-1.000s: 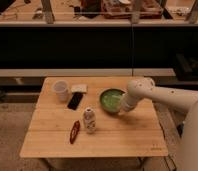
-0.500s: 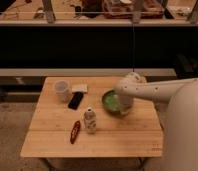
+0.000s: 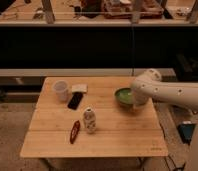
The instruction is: Drag the ceramic bowl in a circle
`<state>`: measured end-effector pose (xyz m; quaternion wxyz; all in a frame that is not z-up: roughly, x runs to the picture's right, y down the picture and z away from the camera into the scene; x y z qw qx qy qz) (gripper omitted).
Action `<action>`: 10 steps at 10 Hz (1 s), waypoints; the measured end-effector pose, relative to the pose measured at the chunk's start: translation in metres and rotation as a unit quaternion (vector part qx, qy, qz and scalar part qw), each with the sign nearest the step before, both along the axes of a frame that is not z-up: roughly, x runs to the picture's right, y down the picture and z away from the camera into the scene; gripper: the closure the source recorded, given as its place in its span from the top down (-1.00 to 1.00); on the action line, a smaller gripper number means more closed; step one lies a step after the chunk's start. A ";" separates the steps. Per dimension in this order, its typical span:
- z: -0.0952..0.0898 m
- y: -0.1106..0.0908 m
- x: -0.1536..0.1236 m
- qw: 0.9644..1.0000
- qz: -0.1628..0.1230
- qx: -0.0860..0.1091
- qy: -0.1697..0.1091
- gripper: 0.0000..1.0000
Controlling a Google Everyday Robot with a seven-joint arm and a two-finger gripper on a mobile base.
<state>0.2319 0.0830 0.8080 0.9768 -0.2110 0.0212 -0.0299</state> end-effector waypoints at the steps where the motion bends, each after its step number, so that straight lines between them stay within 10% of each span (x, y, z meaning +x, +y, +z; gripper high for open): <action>1: 0.004 0.000 0.009 1.000 0.014 0.004 0.000 -1.00; 4: 0.021 -0.014 0.013 0.999 0.032 0.012 -0.013 -1.00; 10: 0.086 -0.064 -0.053 0.998 -0.029 -0.001 -0.057 -1.00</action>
